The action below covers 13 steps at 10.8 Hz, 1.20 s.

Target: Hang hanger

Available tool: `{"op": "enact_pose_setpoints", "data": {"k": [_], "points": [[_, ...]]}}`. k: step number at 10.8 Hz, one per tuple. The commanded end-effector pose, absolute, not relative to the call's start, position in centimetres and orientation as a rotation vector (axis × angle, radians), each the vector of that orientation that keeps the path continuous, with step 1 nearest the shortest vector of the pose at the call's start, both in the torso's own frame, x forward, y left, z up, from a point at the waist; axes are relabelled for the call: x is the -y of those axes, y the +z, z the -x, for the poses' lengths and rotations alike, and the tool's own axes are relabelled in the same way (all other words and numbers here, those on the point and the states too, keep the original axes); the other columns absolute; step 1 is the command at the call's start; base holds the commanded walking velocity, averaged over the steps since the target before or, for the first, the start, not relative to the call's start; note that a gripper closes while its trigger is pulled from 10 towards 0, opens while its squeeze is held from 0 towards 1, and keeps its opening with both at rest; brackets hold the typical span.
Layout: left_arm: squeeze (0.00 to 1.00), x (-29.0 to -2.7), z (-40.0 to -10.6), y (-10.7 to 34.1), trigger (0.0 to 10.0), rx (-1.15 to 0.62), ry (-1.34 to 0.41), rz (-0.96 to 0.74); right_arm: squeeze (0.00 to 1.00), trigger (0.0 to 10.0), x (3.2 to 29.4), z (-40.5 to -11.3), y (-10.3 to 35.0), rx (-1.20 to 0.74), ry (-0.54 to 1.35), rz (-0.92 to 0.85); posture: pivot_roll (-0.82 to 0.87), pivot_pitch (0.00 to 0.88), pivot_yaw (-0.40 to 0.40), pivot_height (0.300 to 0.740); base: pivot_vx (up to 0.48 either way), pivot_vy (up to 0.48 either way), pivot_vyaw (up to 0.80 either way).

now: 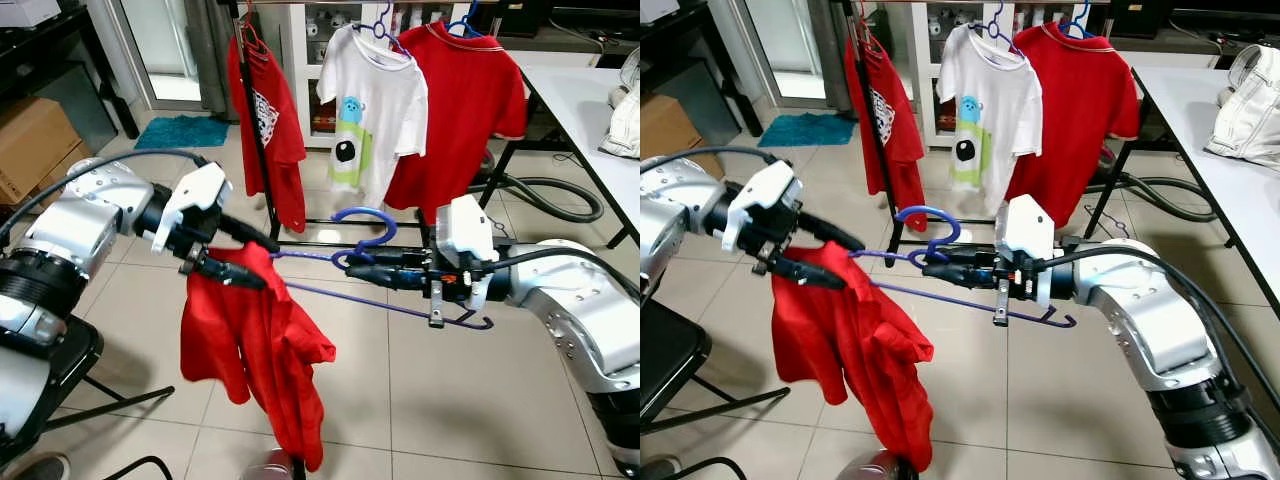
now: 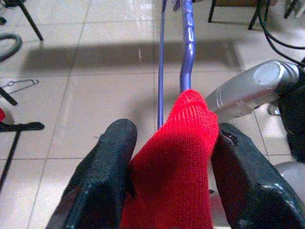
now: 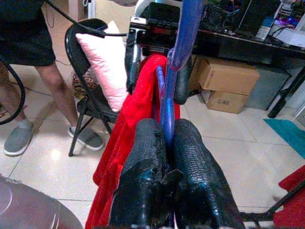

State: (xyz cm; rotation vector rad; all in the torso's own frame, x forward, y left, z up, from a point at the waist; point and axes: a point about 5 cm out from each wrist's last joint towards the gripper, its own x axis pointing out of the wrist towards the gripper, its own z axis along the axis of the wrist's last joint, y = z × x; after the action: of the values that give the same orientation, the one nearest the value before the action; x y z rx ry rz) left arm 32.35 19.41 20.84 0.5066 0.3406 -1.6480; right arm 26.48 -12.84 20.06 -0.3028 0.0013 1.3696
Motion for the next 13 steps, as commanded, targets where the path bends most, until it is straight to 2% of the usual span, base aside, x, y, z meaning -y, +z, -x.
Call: {"op": "enact_pose_setpoints", "data": {"k": [1, 3, 8, 9, 11, 13], "points": [[0.0, -19.7, -32.1, 20.6, 0.0, -0.37, -1.653, -0.523, 0.0, 10.0, 12.5, -26.6, 20.9, 0.038, 1.385, 0.314, 0.03, 0.0, 0.084, 0.74, 0.0, 0.0, 0.0], [0.0, -20.5, -32.2, 20.1, 0.0, -0.437, -1.623, -0.58, 0.0, 10.0, 12.6, -26.7, 21.0, 0.04, 1.388, 0.314, 0.04, 0.0, 0.079, 0.74, 0.0, 0.0, 0.0], [0.0, -20.0, -32.4, 20.3, 0.0, -0.403, -1.623, -0.495, 0.0, 10.0, 12.6, -27.0, 21.2, 0.04, 1.391, 0.31, 0.04, 0.0, 0.081, 0.74, 0.0, 0.0, 0.0], [0.0, -20.1, -32.5, 20.2, 0.0, -0.398, -1.612, -0.484, 1.0, 10.0, 12.7, -27.1, 21.2, 0.024, 1.381, 0.28, 0.04, 0.0, 0.082, 0.74, 0.0, 0.0, 0.0], [0.0, -20.8, -32.6, 20.2, 0.0, -0.394, -1.574, -0.469, 1.0, 10.0, 13.2, -27.2, 21.4, 0.018, 1.363, 0.262, 0.03, 0.0, 0.088, 0.74, 0.0, 0.0, 0.0], [0.0, -22.0, -32.9, 20.0, 0.0, -0.381, -1.497, -0.456, 1.0, 10.0, 14.9, -27.3, 21.9, 0.036, 1.297, 0.259, 0.04, 0.0, 0.09, 0.74, 0.0, 0.0, 0.0]]}}
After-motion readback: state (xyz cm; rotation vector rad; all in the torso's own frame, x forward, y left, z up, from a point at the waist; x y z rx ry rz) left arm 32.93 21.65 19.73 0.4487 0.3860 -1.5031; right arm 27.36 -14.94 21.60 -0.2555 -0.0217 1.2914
